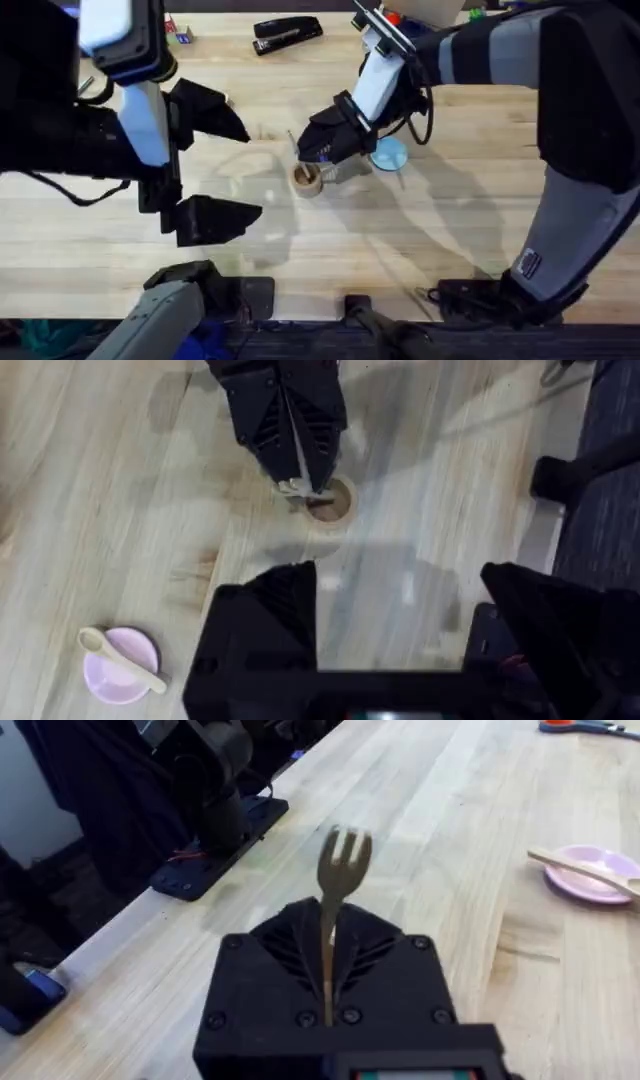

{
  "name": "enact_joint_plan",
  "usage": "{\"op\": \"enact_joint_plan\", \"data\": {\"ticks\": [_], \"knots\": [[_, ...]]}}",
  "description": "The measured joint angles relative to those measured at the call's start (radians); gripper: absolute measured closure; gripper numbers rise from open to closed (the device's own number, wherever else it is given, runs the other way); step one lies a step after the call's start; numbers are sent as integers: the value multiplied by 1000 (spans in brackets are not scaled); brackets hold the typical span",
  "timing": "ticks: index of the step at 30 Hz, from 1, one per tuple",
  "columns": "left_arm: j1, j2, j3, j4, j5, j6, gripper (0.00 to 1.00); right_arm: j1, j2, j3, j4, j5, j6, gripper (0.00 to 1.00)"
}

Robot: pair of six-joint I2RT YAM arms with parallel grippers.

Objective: Pick up a utensil and set it on the pink plate, then put the other utensil in the container.

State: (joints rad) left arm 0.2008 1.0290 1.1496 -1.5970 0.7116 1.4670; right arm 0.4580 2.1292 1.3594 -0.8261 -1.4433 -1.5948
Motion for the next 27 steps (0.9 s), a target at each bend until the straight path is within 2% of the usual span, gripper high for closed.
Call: {"op": "enact_joint_plan", "data": {"ticks": [27], "knots": [[0,0,0,0,0,0,8,0,20,0,1,0,-3,968]]}}
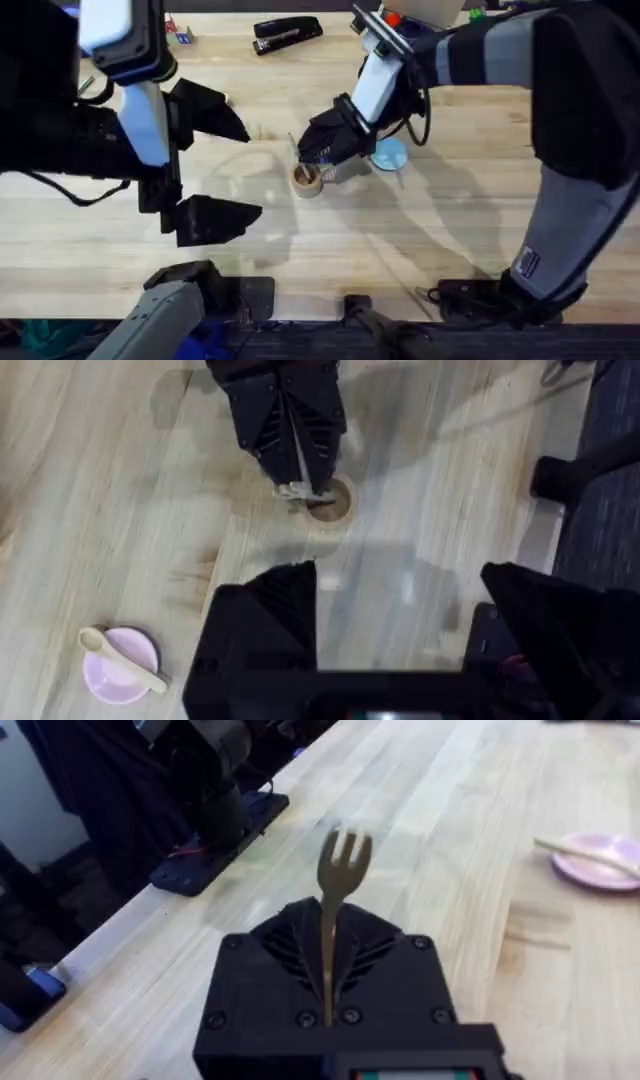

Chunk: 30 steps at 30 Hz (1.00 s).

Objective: Pick up a utensil and set it on the pink plate, then put the other utensil in the container.

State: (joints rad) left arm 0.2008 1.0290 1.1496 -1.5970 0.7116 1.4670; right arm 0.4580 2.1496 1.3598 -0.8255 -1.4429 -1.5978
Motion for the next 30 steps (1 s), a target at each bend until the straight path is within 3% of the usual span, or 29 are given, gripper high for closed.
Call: {"op": "enact_joint_plan", "data": {"ticks": [13,20,26,30], "knots": [[0,0,0,0,0,0,7,0,50,0,4,-1,0,930],[0,0,0,0,0,0,7,0,50,0,5,-1,0,804],[0,0,0,0,0,0,7,0,50,0,6,-1,-1,38],[0,0,0,0,0,0,7,0,50,0,6,-2,-1,7]]}}
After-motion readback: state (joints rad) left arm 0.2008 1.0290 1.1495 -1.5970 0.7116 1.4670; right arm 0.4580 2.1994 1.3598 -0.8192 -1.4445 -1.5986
